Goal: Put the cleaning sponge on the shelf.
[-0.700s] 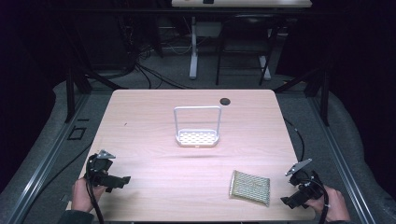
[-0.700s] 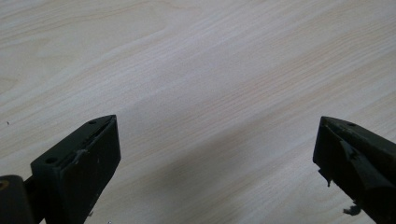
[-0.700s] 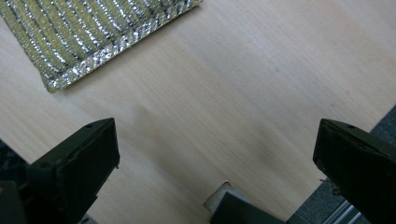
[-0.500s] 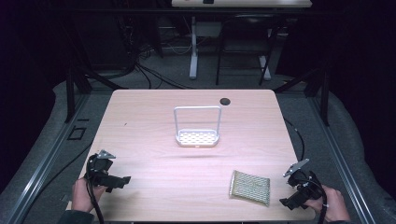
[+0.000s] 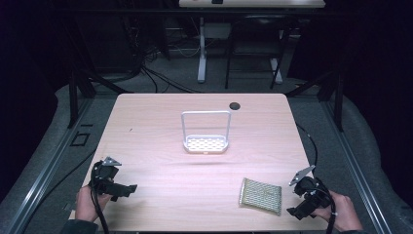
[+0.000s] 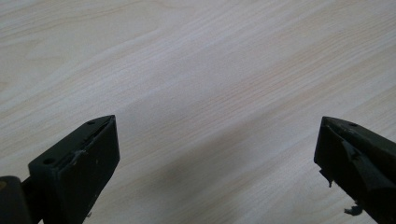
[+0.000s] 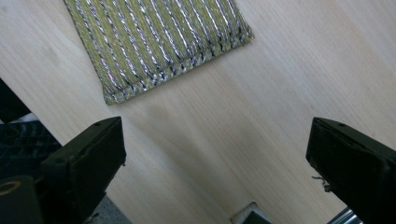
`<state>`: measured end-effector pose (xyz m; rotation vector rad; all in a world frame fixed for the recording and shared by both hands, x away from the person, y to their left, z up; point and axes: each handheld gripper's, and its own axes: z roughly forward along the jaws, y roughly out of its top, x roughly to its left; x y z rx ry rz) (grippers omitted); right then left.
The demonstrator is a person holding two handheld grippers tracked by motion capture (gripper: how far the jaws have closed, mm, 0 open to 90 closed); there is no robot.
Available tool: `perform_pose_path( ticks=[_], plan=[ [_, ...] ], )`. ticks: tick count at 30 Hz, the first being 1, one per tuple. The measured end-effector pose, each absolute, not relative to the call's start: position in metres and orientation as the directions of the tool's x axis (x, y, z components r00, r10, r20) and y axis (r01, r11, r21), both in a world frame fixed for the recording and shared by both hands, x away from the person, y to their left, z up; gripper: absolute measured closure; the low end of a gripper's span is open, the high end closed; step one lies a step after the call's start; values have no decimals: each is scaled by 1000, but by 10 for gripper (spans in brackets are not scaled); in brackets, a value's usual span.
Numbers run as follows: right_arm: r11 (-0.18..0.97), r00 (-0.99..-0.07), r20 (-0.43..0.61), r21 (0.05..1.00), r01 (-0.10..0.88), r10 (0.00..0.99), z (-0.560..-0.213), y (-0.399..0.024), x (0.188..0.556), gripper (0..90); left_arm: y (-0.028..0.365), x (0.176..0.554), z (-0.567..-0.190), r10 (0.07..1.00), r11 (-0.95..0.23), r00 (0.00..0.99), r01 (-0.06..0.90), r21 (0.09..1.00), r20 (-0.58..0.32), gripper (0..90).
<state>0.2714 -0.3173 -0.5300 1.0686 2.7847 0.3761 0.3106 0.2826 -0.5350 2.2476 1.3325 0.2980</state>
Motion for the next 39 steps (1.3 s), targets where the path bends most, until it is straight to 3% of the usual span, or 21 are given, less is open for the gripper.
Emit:
perform_pose_path(
  ticks=[1,10,19,23,39],
  plan=[
    [729,-750,-54,289,620,659,-528,-314,271,94,283,311,-535,864,-389,497,754,530,-73,1],
    [774,-797,-67,298,558,600,-524,-290,276,1,284,311,-534,858,-381,505,747,545,-92,0],
    [829,-859,-56,301,472,509,-523,-261,279,0,283,311,-534,856,-388,510,745,543,-89,0],
    [861,-893,-44,291,417,447,-528,-246,285,0,283,311,-534,855,-387,510,749,538,-96,0],
    [913,-928,-24,195,359,371,-548,-231,306,0,281,312,-535,850,-399,519,748,531,-92,0]
  ],
)
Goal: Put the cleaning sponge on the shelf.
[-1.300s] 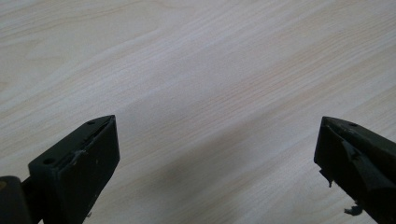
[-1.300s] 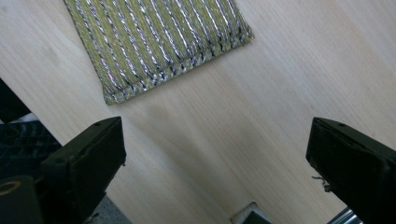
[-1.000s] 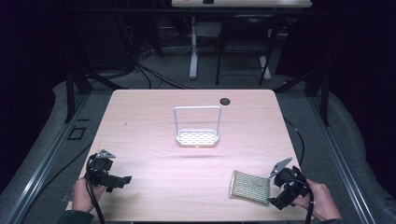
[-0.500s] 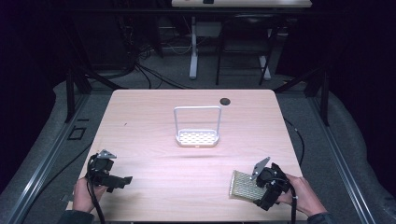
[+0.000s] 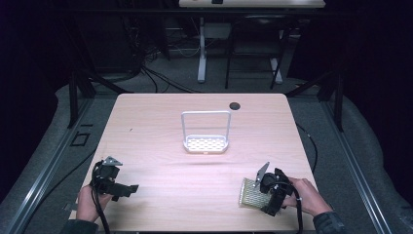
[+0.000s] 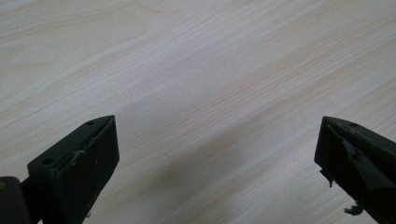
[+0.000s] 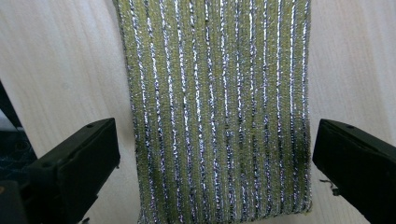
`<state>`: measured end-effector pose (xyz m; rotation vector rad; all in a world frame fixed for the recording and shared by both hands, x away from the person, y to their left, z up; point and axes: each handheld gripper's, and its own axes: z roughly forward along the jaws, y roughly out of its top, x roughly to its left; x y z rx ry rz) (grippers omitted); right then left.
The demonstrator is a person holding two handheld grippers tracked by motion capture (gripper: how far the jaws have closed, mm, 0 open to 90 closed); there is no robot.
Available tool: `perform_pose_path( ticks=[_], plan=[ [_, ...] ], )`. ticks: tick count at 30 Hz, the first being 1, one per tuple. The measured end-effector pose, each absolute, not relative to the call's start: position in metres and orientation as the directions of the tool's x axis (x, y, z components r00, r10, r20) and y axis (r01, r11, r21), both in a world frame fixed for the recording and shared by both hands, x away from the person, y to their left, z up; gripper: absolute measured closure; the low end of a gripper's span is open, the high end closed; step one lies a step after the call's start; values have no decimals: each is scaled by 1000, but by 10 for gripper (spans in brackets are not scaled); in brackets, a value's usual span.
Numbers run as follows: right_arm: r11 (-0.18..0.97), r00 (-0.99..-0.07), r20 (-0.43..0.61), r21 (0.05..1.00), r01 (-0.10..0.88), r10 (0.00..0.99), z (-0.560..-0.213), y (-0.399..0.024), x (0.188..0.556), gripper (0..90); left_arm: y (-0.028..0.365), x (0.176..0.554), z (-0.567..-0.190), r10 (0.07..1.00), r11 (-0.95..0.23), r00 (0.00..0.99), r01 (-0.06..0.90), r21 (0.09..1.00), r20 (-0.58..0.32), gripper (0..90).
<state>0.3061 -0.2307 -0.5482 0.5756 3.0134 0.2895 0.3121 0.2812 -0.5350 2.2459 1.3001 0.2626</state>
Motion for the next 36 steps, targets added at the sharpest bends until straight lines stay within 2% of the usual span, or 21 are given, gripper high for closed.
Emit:
perform_pose_path(
  ticks=[8,28,32,33,34,36],
  plan=[
    [921,-934,-22,178,348,357,-554,-229,306,44,282,312,-536,852,-398,515,753,525,-92,0],
    [890,-899,-31,160,427,437,-552,-227,303,164,282,311,-535,853,-400,514,753,522,-87,0],
    [874,-885,-31,182,451,464,-550,-229,301,278,282,312,-536,855,-398,512,755,520,-88,0],
    [874,-885,-31,182,451,464,-550,-229,301,278,282,312,-536,855,-398,512,755,520,-88,0],
    [863,-880,-23,208,461,475,-549,-231,300,334,282,312,-536,854,-399,512,755,520,-88,0],
    [865,-882,-30,210,455,471,-549,-232,300,354,282,312,-536,855,-398,511,756,520,-88,0]
  ],
)
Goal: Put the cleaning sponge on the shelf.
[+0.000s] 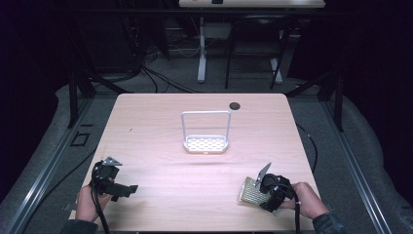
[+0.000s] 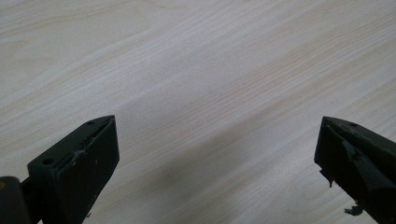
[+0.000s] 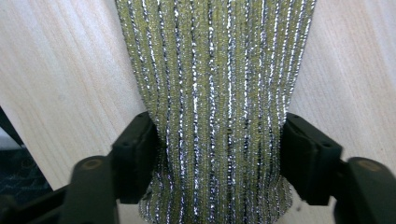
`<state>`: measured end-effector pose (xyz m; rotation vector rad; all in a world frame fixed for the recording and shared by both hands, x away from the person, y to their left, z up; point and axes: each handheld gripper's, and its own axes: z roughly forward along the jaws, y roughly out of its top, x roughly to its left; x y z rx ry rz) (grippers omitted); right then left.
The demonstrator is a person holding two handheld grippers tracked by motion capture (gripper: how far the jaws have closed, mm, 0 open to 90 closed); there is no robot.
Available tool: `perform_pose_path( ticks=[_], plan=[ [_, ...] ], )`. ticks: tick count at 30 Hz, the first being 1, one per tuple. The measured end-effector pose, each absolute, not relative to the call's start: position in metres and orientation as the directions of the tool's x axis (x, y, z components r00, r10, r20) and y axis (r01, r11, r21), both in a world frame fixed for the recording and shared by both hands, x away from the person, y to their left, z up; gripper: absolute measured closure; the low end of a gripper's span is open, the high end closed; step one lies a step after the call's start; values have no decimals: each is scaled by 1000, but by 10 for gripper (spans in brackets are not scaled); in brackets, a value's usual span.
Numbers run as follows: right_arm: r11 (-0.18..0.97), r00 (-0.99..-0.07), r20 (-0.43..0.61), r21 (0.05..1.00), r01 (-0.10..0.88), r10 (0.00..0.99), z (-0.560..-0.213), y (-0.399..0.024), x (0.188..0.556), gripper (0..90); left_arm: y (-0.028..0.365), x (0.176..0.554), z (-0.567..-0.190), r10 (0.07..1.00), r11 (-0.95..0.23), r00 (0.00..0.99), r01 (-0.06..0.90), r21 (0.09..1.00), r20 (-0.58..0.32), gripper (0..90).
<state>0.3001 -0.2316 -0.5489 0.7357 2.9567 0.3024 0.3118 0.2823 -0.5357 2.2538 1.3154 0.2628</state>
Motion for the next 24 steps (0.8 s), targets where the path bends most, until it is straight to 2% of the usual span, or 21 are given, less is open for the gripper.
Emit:
perform_pose_path(
  ticks=[3,9,24],
  plan=[
    [854,-875,-20,229,467,484,-548,-233,298,400,283,312,-536,856,-397,510,754,523,-87,0],
    [809,-842,-2,278,518,540,-537,-238,300,423,283,312,-536,856,-397,510,753,524,-85,0],
    [722,-767,-6,340,602,642,-523,-234,306,424,282,312,-536,857,-399,509,755,520,-82,0]
  ],
)
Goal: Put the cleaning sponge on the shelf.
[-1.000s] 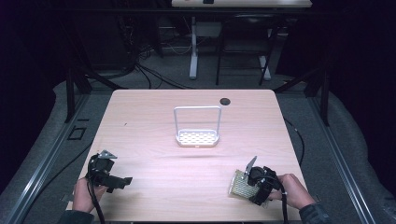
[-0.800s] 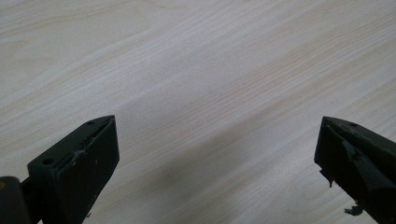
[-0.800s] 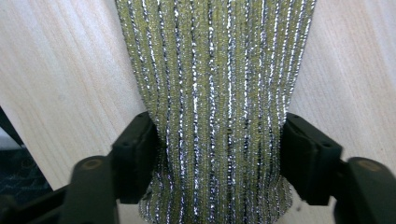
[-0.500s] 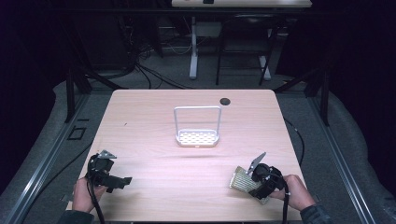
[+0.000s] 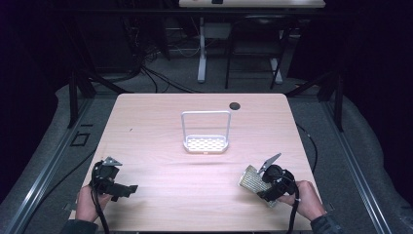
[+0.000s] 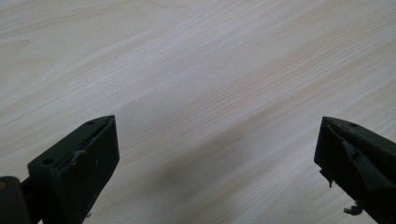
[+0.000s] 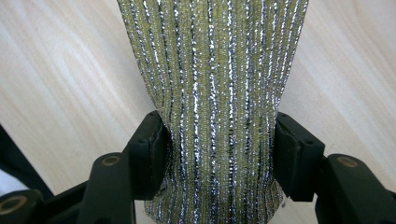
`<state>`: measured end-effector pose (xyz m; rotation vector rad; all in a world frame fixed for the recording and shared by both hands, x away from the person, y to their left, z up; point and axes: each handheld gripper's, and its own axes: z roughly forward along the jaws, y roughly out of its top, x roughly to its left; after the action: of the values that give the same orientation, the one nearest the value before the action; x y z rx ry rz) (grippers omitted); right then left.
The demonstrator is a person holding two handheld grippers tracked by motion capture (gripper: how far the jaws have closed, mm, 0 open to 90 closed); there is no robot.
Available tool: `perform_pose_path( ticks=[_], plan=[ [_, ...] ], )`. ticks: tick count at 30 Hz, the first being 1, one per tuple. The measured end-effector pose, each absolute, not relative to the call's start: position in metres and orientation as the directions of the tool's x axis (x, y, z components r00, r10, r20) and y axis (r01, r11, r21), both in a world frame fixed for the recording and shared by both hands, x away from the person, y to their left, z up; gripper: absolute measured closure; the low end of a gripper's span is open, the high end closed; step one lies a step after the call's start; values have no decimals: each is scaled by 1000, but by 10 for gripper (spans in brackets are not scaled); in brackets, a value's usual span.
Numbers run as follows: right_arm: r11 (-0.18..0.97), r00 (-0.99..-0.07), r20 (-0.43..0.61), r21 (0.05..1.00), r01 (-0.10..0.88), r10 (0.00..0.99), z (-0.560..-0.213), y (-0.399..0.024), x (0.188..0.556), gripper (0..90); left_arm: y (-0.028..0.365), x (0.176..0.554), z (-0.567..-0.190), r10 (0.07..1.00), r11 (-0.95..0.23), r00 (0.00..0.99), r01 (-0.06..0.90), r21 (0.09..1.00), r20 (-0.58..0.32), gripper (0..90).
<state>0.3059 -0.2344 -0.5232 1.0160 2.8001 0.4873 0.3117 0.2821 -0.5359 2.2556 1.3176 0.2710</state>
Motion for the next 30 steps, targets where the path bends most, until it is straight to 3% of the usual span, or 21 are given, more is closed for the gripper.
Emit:
perform_pose_path(
  ticks=[30],
  plan=[
    [672,-720,-29,385,632,694,-506,-212,318,413,278,312,-538,847,-426,527,749,508,-66,1]
  ],
)
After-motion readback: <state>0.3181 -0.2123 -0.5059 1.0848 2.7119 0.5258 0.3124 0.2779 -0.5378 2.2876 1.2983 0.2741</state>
